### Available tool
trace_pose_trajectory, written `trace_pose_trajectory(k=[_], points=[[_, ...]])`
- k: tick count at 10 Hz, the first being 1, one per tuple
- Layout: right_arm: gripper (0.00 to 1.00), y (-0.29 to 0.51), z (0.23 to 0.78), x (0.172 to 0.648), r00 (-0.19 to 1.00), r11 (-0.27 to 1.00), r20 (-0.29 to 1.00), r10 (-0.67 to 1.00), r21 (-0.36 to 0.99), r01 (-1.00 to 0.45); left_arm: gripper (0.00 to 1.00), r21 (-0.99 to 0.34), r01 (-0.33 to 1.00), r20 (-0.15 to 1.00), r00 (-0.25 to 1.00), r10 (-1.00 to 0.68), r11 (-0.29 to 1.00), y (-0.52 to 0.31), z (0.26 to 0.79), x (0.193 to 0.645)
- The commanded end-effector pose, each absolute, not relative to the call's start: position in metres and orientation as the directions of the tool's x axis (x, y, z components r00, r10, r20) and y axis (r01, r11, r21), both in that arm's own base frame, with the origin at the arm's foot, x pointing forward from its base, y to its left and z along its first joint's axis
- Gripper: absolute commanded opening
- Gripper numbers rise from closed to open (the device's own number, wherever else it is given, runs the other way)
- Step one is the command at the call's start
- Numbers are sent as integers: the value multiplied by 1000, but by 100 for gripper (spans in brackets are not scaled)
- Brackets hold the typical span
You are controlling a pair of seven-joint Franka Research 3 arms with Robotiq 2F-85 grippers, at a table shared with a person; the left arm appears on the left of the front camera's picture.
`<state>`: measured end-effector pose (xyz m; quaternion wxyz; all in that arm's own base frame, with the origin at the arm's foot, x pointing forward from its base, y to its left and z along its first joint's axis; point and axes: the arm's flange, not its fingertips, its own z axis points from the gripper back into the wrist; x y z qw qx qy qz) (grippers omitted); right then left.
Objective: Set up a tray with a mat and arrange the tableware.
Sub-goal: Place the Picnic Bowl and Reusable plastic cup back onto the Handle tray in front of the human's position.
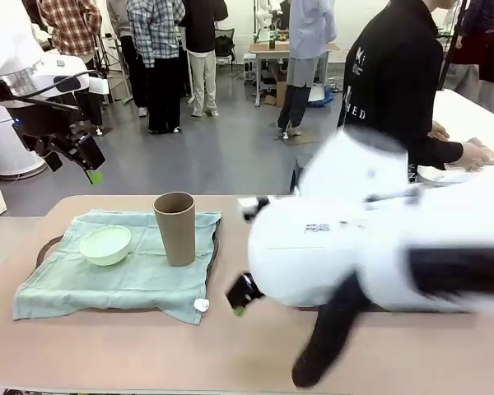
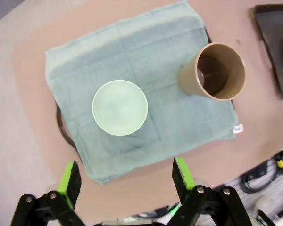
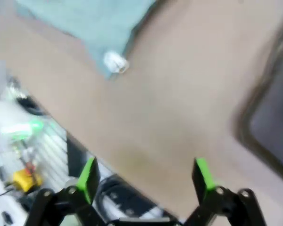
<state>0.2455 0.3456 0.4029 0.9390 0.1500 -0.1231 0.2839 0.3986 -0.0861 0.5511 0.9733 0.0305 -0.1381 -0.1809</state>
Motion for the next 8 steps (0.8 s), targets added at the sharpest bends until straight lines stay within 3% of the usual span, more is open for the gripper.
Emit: trace_pose_trajectory(k=[1,4,6,8], points=[[100,328,347,271,818,790,316,481,247,-561,100,114,352,257,893,-370,929,-80,536,400],[100,328,347,271,818,790,316,481,247,-561,100,114,352,257,893,-370,929,-80,536,400],[100,334,388,269,838,835,239,490,149,-530,100,97,326,239,909,-340,940,-82,527,398],[100,318,493,232,845,884,268,462,-62,-463,100,148,287,196,929,-313,946,-94,543,393]])
